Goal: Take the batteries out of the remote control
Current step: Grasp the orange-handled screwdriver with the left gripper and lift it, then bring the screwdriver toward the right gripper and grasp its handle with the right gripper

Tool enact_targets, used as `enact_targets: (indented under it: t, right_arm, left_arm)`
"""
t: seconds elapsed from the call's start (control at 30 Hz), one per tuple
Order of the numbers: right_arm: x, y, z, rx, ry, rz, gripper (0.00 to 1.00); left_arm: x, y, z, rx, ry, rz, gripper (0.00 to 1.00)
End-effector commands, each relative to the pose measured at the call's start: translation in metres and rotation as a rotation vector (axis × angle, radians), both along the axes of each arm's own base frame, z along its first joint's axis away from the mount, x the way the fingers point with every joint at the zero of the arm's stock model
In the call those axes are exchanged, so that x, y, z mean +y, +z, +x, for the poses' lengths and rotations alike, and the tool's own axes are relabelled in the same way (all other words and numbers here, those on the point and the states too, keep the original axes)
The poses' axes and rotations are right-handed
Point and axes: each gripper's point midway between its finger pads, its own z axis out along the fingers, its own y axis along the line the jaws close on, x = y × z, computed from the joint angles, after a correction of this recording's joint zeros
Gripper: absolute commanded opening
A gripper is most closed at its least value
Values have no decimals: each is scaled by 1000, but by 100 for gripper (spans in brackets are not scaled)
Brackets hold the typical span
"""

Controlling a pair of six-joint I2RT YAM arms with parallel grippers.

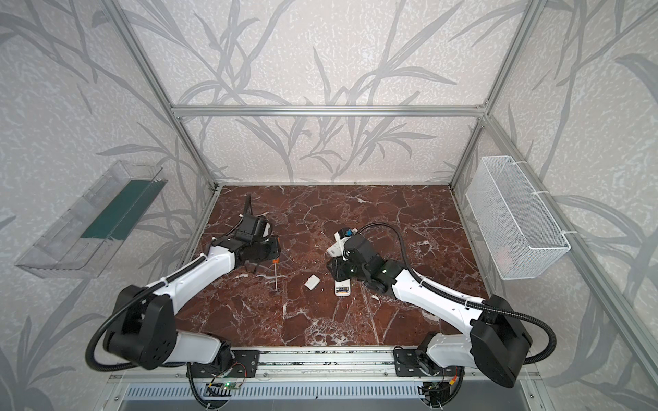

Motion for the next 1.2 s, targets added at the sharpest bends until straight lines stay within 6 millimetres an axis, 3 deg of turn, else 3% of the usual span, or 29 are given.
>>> enact_targets:
  t: [0.0, 0.13, 0.3, 0.57, 0.77, 0.93, 1.17]
  right_arm:
    - [8, 25, 3, -41, -6, 104, 42]
    - [12, 43, 3, -40, 33, 208, 43]
    - [16, 67, 5, -64, 91, 257, 45]
    - [31, 83, 14, -69, 135, 303, 46]
    - [44, 102, 25, -24, 190, 430, 46]
    - [58, 120, 17, -19, 298, 493, 47]
    - [49, 131, 6, -77, 317, 490, 47]
  left_arm:
    - [-31, 54, 4, -179, -90, -223, 7]
    - [-50, 102, 0, -314, -177, -360, 5]
    - [-79, 147, -12, -400, -368, -504, 4]
    - [-104, 189, -30, -472, -548, -707, 3]
    - [-112, 201, -43, -483, -645, -755, 2]
    - [-114, 197, -45, -471, -660, -743, 1]
    - [-112, 193, -44, -466, -644, -725, 1]
